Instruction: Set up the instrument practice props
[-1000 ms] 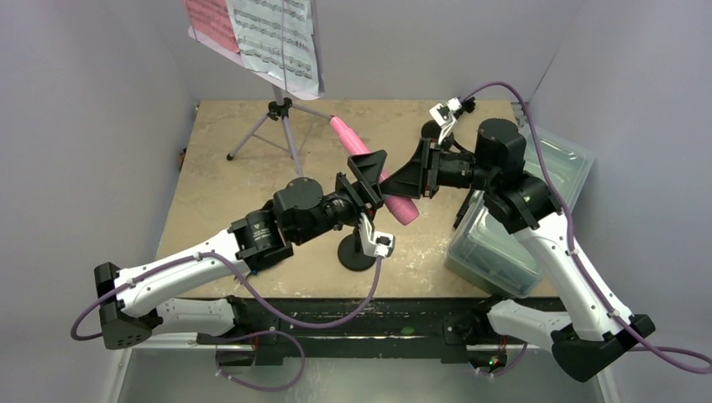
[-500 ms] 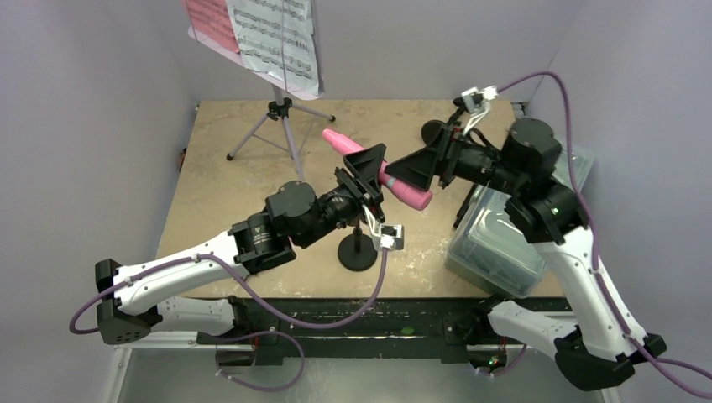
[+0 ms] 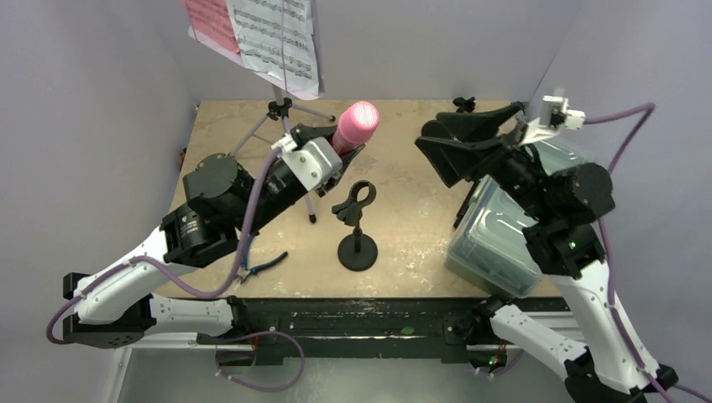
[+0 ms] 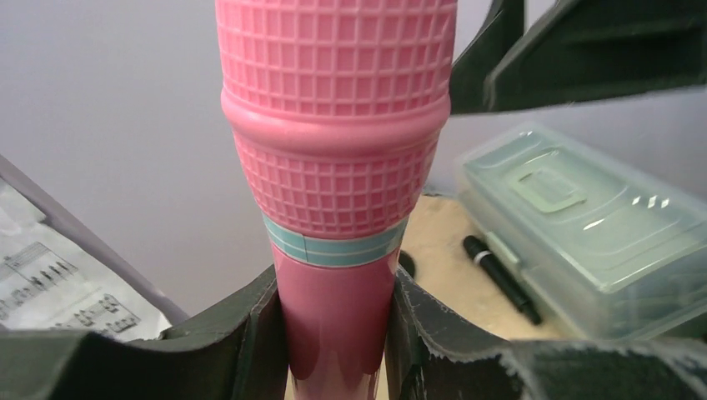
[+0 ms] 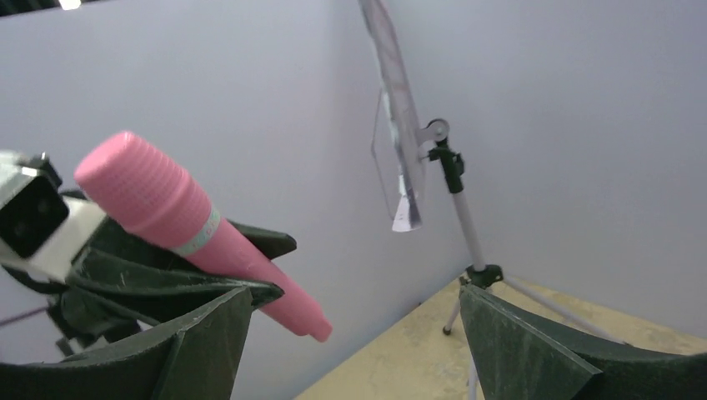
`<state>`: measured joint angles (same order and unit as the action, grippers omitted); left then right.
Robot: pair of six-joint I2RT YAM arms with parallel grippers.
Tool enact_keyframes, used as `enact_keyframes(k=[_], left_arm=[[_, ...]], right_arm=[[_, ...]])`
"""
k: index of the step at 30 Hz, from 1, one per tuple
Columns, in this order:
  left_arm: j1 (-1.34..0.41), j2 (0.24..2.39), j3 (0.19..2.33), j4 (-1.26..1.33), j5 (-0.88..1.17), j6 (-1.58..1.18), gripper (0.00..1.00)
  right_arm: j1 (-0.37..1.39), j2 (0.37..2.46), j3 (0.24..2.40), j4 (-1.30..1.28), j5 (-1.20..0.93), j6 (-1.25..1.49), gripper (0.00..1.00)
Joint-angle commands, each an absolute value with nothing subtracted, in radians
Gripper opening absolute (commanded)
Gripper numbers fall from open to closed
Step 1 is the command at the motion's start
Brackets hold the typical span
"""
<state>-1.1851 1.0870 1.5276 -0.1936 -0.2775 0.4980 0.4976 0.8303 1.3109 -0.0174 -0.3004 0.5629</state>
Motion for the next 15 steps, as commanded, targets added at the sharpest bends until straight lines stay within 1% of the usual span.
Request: enact_keyframes(k=[1, 3, 6, 9, 12, 15], left_arm=[[-1.184, 1.153, 1.683, -0.424, -0.259, 0.119, 0.0], [-1.184, 1.178, 1.745, -0.5, -0.226, 0.045, 0.0], [-1.184, 1.19, 1.794, -0.556, -0.177, -0.032, 0.0], [-1.184, 1.188, 1.801, -0.583, -0.161, -0.066, 0.0], [-1.183, 1.188, 1.805, -0.602, -0.132, -0.083, 0.0], [-1.183, 1.195, 1.821, -0.632, -0.151, -0.091, 0.0]], right_arm=[[0.562, 0.949, 1.365, 0.133, -0.502, 0.498, 0.97], [0.654, 1.023, 1.462, 0.053, -0.472, 0.418, 0.95], [0.742, 1.055, 1.516, 0.062, -0.422, 0.393, 0.93], [0.762, 1.082, 1.548, 0.102, -0.41, 0.42, 0.93], [0.787, 1.133, 1.605, 0.08, -0.422, 0.418, 0.87], [0.805, 1.124, 1.592, 0.101, -0.451, 0.42, 0.86]])
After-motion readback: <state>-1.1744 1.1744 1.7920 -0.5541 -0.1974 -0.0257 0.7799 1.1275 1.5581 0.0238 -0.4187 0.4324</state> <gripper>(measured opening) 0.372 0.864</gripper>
